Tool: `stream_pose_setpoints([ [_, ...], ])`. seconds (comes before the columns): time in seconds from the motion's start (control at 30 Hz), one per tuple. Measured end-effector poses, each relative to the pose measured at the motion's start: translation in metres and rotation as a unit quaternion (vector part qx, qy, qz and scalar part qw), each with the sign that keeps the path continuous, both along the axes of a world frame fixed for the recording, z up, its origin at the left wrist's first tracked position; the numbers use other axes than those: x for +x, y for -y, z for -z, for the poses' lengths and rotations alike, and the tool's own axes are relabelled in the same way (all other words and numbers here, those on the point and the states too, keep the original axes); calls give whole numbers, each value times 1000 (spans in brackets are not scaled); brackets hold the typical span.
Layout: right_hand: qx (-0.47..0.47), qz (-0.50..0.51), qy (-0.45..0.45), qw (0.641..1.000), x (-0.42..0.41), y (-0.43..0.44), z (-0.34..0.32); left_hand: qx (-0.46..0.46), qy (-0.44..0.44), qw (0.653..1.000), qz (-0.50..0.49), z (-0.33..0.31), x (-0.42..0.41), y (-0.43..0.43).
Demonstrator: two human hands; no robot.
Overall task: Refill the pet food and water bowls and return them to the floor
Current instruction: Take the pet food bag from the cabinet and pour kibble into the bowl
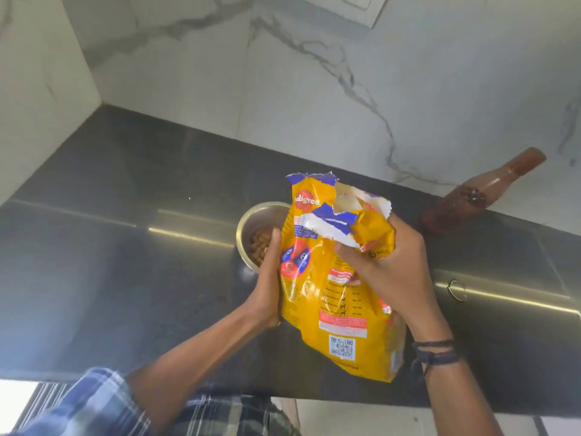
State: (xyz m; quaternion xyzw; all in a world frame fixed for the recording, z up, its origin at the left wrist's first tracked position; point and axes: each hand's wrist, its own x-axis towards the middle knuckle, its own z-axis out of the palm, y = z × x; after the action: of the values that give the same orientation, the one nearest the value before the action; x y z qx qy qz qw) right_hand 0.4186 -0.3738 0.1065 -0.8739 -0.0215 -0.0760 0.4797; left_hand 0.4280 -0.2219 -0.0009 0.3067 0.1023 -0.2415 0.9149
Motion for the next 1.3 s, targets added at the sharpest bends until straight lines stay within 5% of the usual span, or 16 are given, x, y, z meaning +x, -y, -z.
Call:
stream_pose_setpoints([
  [0.3, -121, -50, -110, 985, 19, 4, -2, -122, -102, 987, -16, 9, -24, 27],
  [1.3, -263, -157, -257, 916, 70, -2, -2, -131, -123, 980, -87, 20, -59, 69],
])
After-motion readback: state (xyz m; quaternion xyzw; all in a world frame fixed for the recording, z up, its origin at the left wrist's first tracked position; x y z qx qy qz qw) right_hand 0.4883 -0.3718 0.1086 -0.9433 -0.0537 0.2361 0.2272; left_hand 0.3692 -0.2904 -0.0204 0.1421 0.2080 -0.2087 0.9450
